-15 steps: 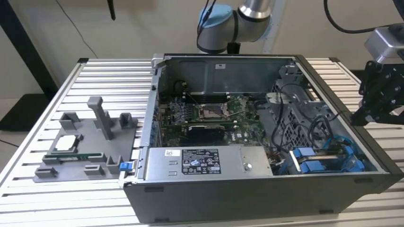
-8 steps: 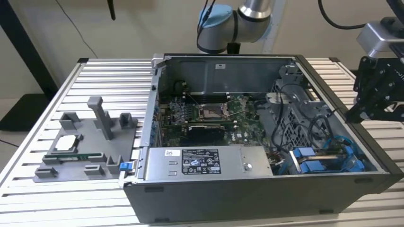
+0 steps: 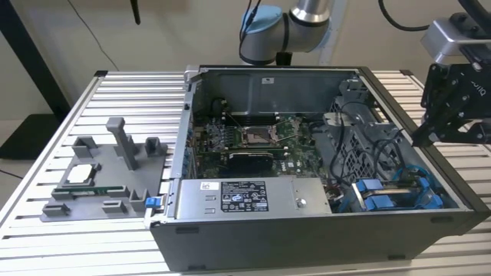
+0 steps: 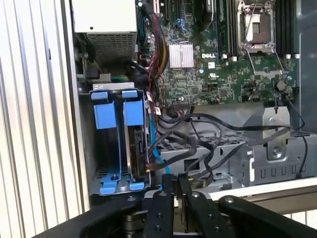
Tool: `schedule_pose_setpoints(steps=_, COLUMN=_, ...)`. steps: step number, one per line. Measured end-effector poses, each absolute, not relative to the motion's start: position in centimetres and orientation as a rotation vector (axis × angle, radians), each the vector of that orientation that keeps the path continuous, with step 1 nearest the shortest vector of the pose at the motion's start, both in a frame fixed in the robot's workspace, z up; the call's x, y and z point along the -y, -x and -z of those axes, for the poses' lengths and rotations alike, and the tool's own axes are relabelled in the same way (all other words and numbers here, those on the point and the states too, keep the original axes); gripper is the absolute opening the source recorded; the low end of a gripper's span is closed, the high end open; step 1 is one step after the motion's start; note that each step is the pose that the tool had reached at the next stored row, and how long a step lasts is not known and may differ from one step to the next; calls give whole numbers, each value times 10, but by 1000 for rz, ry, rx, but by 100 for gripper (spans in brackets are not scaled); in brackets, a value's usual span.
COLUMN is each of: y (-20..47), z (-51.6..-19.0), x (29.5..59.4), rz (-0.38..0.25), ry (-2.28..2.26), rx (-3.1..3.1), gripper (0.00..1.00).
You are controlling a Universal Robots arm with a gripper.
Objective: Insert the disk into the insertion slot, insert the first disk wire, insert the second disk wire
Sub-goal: 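Insert the second disk wire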
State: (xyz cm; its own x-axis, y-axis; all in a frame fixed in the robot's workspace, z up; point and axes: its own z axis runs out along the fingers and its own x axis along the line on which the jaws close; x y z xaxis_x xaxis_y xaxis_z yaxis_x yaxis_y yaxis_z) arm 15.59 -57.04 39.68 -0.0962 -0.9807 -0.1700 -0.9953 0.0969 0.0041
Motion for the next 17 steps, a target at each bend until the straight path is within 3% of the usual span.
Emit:
schedule_pose_setpoints(steps=9, y=-133, z=-403, x=570, rz=-170, ry=2024, rx=-2230, gripper=0)
schedule_pose_setpoints(steps=17, y=-113, z=-401, x=570, rz=-78, ry=2051, rx=-2256, gripper=0)
